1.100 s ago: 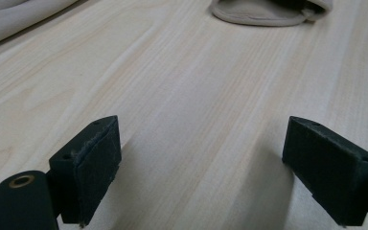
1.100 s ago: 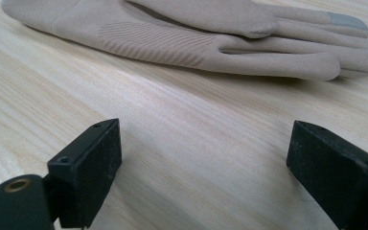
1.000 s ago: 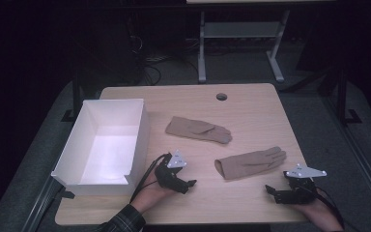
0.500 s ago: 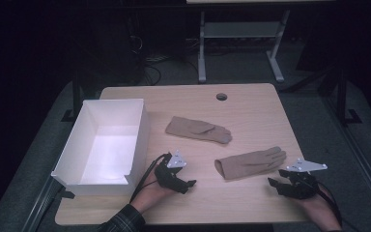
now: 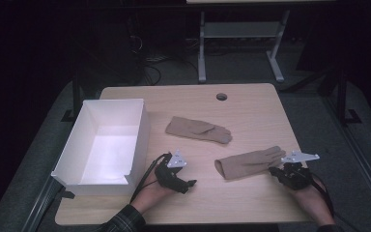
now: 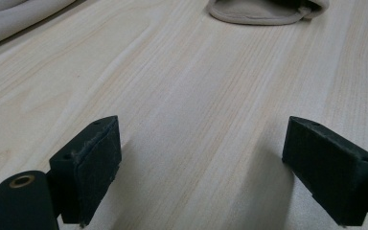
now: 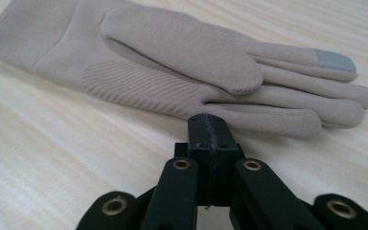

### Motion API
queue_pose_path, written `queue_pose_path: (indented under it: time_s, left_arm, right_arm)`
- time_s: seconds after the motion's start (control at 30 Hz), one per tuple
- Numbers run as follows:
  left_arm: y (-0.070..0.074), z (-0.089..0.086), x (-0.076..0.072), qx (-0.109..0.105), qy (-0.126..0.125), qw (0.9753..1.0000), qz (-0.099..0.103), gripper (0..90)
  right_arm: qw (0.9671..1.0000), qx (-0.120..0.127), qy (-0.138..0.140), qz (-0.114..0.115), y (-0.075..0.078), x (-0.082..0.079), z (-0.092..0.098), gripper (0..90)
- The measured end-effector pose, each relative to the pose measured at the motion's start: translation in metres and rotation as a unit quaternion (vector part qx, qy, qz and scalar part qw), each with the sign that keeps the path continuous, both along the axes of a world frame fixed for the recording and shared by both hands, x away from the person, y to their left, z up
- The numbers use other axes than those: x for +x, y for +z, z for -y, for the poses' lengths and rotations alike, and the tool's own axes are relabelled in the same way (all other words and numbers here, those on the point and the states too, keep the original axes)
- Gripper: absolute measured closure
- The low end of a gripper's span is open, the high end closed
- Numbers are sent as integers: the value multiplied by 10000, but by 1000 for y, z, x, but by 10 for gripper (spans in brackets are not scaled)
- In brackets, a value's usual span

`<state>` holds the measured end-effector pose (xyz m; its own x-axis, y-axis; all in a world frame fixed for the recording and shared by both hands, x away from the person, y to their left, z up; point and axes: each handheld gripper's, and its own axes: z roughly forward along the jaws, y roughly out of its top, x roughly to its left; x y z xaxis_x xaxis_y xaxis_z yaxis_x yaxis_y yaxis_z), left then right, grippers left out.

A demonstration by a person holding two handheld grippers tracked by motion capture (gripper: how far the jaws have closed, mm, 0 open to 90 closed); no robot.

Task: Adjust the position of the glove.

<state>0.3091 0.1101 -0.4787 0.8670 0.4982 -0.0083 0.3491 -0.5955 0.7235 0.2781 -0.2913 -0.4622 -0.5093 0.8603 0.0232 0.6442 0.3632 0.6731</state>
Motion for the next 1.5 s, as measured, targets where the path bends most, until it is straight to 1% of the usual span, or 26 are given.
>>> queue_pose_path:
  time_s: [0.03, 0.1, 0.27, 0.3, 0.33, 0.4, 0.43, 0.63, 0.7, 0.83, 0.87, 0.93, 0.97, 1.0, 1.07, 1.1, 1.13, 1.17, 1.2, 1.27, 1.3, 1.33, 1.37, 1.43, 1.5]
  left_arm:
    - [0, 0, 0, 0, 4, 10000, -2, 125]
    - [0, 0, 0, 20, -14, 10000, 40, 125]
    - [0, 0, 0, 48, -16, 10000, 20, 125]
    - [0, 0, 0, 22, 0, 10000, 15, 125]
    - [0, 0, 0, -22, 26, 10000, 5, 125]
    - [0, 0, 0, 18, 6, 10000, 15, 125]
    - [0, 0, 0, 15, 8, 10000, 14, 125]
    - [0, 0, 0, 32, -9, 10000, 50, 125]
    - [0, 0, 0, 14, 15, 10000, 15, 125]
    - [0, 0, 0, 17, 18, 10000, 18, 125]
    - [0, 0, 0, 18, 17, 10000, 17, 125]
    - [0, 0, 0, 16, 18, 10000, 17, 125]
    - [0, 0, 0, 16, 22, 10000, 16, 125]
    - [0, 0, 0, 18, 21, 10000, 15, 125]
    - [0, 0, 0, 19, 16, 10000, 17, 125]
    - [0, 0, 0, 19, 16, 10000, 17, 125]
    - [0, 0, 0, 17, 16, 10000, 15, 125]
    - [0, 0, 0, 16, 15, 10000, 14, 124]
    - [0, 0, 0, 17, 13, 10000, 17, 124]
    - [0, 0, 0, 16, 15, 10000, 14, 124]
    - [0, 0, 0, 18, 12, 10000, 17, 124]
    - [0, 0, 0, 18, 12, 10000, 17, 124]
    - [0, 0, 0, 23, 11, 10000, 17, 125]
    - [0, 0, 0, 25, 17, 10000, 14, 125]
    - [0, 0, -1, 25, 35, 10000, 9, 125]
  right_arm:
    - [10000, 8, -11, -19, 0, 2, 0, 900]
    - [10000, -18, -19, 35, -2, 12, 0, 900]
    - [9999, -32, -104, 60, -1, 24, -1, 900]
    - [9999, -25, -97, 58, -1, 31, -2, 900]
    - [9999, -28, -107, 65, -2, 34, -2, 900]
    - [9999, -17, -97, 75, -2, 38, -3, 900]
    - [9999, -27, -106, 55, -2, 43, -5, 900]
    - [9999, 19, -99, 81, -4, 62, -11, 900]
    - [9999, 46, -92, 64, -3, 65, -12, 900]
    - [9998, 122, -32, 128, 2, 61, -12, 900]
    - [9995, 297, 45, 108, 9, 55, -15, 900]
    - [9989, 363, 269, 148, 13, 50, -24, 900]
    - [9989, 363, 269, 148, 13, 50, -24, 900]
    - [9980, 423, 460, 107, 16, 46, -34, 900]
    - [9969, 499, 603, 41, 18, 44, -45, 900]
    - [9963, 512, 686, 29, 18, 44, -51, 900]
    - [9963, 512, 686, 29, 18, 44, -51, 900]
    - [9946, 545, 883, 2, 17, 44, -61, 900]
    - [9939, 567, 941, -48, 17, 44, -67, 900]
    - [9922, 588, 1095, -70, 17, 44, -77, 900]
    - [9914, 623, 1148, -70, 17, 45, -82, 900]
    - [9914, 623, 1148, -70, 17, 45, -82, 900]
    - [9902, 677, 1214, -128, 17, 46, -91, 900]
    - [9888, 688, 1315, -139, 15, 49, -99, 900]
    - [9882, 680, 1366, -153, 14, 51, -108, 900]
